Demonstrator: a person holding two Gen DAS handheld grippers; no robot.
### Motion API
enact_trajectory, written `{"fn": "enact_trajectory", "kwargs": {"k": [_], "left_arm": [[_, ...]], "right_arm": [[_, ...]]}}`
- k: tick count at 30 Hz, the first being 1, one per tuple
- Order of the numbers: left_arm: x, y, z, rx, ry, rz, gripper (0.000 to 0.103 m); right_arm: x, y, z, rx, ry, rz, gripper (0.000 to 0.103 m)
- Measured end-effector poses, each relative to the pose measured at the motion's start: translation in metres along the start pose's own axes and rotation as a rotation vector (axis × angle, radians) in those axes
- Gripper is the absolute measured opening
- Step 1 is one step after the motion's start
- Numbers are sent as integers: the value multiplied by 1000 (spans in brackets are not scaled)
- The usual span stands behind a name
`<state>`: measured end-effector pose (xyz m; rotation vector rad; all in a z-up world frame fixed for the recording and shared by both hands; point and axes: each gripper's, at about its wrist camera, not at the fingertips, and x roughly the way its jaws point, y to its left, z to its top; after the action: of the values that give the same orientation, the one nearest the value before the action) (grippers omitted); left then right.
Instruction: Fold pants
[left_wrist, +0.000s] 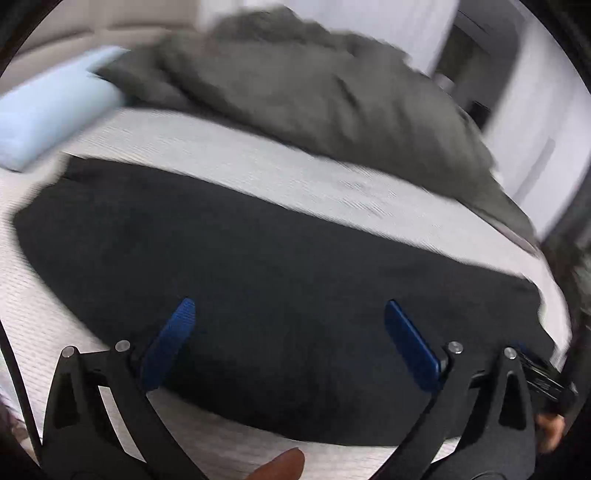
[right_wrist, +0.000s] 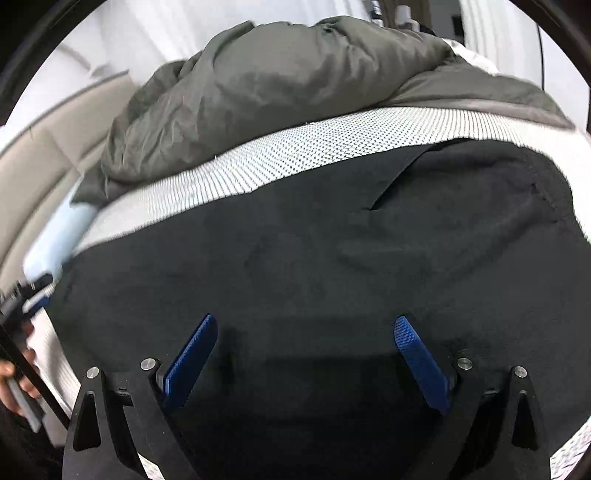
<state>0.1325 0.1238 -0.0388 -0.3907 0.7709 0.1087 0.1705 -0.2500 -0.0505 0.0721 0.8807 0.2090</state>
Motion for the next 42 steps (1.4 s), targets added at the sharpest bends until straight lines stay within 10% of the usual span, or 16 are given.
{"fn": "enact_trajectory", "kwargs": {"k": [9,16,24,27,34,36,39,40,42], "left_arm": [[51,-76,-44,227,156,26,102],[39,-64,-60,253,149,57,102],[22,-106,-75,375,138,-93,102],[32,-120,-88,434,184,-75,102],[41,-120,-84,411,202,-101,102],[43,-120,-83,413,207,-102,102],[50,-118,-78,418,209,-104,102],[52,-118,-77,420,210,-105,102],[54,-117,-76,423,208,-109,102]], "right_arm": [[-13,8,-24,-206,52,-105,98],[-59,-119,-24,10,-59,-581,98],[-85,-156,20,8,-109,-390,99],[-58,-175,67,23,3,-238,99],[6,-199,121,62,106,-225,96],[21,-198,122,58,159,-172,47],[10,-176,119,-48,89,-184,34],[5,-172,119,-67,69,-195,9],[-10,-163,124,-90,4,-243,9]]}}
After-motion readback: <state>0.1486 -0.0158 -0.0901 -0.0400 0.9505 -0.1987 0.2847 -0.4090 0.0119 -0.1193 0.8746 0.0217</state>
